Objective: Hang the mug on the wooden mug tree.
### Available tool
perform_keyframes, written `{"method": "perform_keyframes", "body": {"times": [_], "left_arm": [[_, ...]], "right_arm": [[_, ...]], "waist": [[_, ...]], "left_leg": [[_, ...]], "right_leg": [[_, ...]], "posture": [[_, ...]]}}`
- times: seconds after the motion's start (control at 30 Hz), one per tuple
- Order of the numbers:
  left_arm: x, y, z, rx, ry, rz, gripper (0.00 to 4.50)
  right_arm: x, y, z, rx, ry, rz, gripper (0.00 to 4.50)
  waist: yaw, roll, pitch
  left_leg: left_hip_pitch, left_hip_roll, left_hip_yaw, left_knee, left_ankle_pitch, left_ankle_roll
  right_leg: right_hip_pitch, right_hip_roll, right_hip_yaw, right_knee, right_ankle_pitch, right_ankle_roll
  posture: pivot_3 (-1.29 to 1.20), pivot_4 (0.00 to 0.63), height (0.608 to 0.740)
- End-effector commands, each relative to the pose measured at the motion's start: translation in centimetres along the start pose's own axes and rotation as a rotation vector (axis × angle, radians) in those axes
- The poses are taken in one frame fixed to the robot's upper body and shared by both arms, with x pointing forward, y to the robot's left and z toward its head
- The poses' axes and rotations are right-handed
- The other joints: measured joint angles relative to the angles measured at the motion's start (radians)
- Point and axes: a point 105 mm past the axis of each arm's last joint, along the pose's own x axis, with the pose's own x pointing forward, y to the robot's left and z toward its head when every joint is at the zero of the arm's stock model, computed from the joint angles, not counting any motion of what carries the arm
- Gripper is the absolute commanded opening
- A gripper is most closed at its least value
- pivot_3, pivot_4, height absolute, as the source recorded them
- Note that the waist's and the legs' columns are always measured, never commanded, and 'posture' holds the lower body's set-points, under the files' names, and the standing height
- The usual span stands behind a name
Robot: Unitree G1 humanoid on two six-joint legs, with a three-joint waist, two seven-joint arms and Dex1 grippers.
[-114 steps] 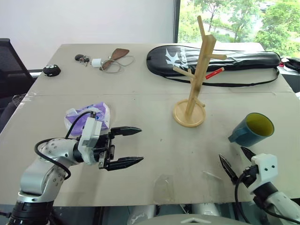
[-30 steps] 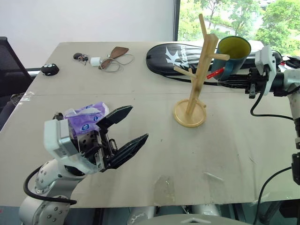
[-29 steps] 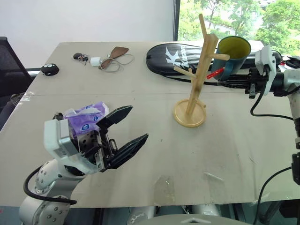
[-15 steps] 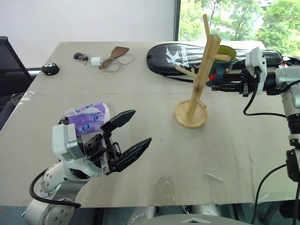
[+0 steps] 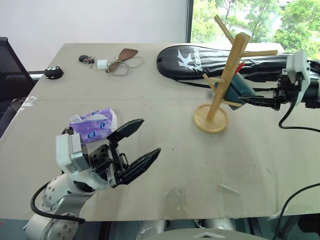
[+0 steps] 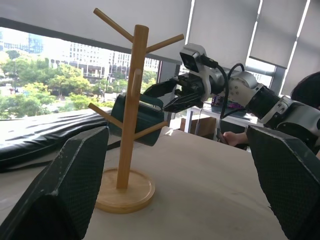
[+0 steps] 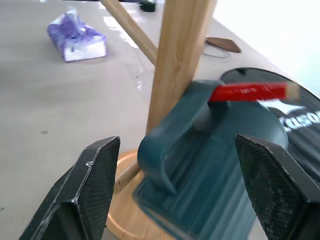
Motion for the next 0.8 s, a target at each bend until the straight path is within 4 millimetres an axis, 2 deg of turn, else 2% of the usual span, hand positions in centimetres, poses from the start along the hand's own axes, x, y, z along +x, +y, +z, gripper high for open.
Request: {"method": "perform_keyframes", "body": {"times": [0.03,0.2,0.33,0.4,0.5,0.67,0.73,0.8], "left_arm": [[0.1,-0.1,0.2,0.019,0.011,-0.008,4.5],[0.2,0.9,-0.7,0.0,0.1,0.06,4.5],[-0.4,1.7,-2.2,-0.007,0.248,0.132,4.5],[-1.3,2.1,-2.9,-0.007,0.305,0.185,4.5],[-2.8,2.5,-3.2,-0.028,0.365,0.241,4.5],[-6.1,2.8,-4.0,-0.088,0.452,0.296,4.5],[-7.6,2.9,-4.8,-0.111,0.499,0.312,4.5],[-8.2,2.8,-5.3,-0.127,0.499,0.301,4.5]], "right_arm": [[-1.7,-0.2,1.8,-0.029,-0.051,-0.093,3.66],[-3.4,0.7,0.0,0.043,-0.032,-0.213,3.66],[-5.2,2.9,-4.3,0.142,0.049,-0.306,3.66],[-6.5,3.9,-6.6,0.173,0.093,-0.361,3.66],[-8.7,6.4,-8.9,0.243,0.146,-0.402,3.66],[-11.4,10.0,-10.4,0.262,0.229,-0.429,3.66],[-11.6,11.1,-10.5,0.281,0.232,-0.433,3.66],[-11.3,11.7,-10.6,0.29,0.231,-0.438,3.66]], "waist": [[0.0,0.0,0.0],[0.007,0.0,0.0],[0.019,-0.001,-0.001],[0.023,-0.001,-0.001],[0.026,0.0,-0.001],[0.022,0.002,-0.002],[0.02,0.002,-0.002],[0.02,0.002,-0.002]], "left_leg": [[0.0,0.0,0.0,0.0,0.0,0.0],[0.0,0.0,-0.001,0.0,0.0,0.0],[0.0,0.0,-0.001,0.0,0.0,0.0],[0.0,0.0,-0.001,0.001,0.0,0.0],[0.0,0.0,0.0,0.001,0.0,0.0],[0.002,0.0,-0.001,0.0,0.0,0.0],[0.005,0.0,0.0,-0.001,0.0,0.0],[0.012,0.0,0.001,-0.002,0.0,0.0]], "right_leg": [[0.0,0.0,0.0,0.0,0.0,0.0],[0.0,0.0,-0.001,0.0,0.0,0.0],[0.0,0.0,-0.001,0.001,0.0,0.0],[0.001,0.0,-0.001,0.001,0.0,0.0],[0.0,0.0,0.0,0.001,0.0,0.0],[0.001,0.0,0.0,0.004,0.0,0.0],[0.003,0.001,0.001,0.004,0.0,0.0],[0.01,0.001,0.002,0.004,0.0,0.0]], "posture": [[0.0,0.15,0.74],[0.0,0.15,0.74],[0.0,0.15,0.74],[0.0,0.15,0.74],[0.0,0.15,0.74],[0.0,0.15,0.74],[0.0,0.15,0.74],[0.0,0.15,0.74]]}}
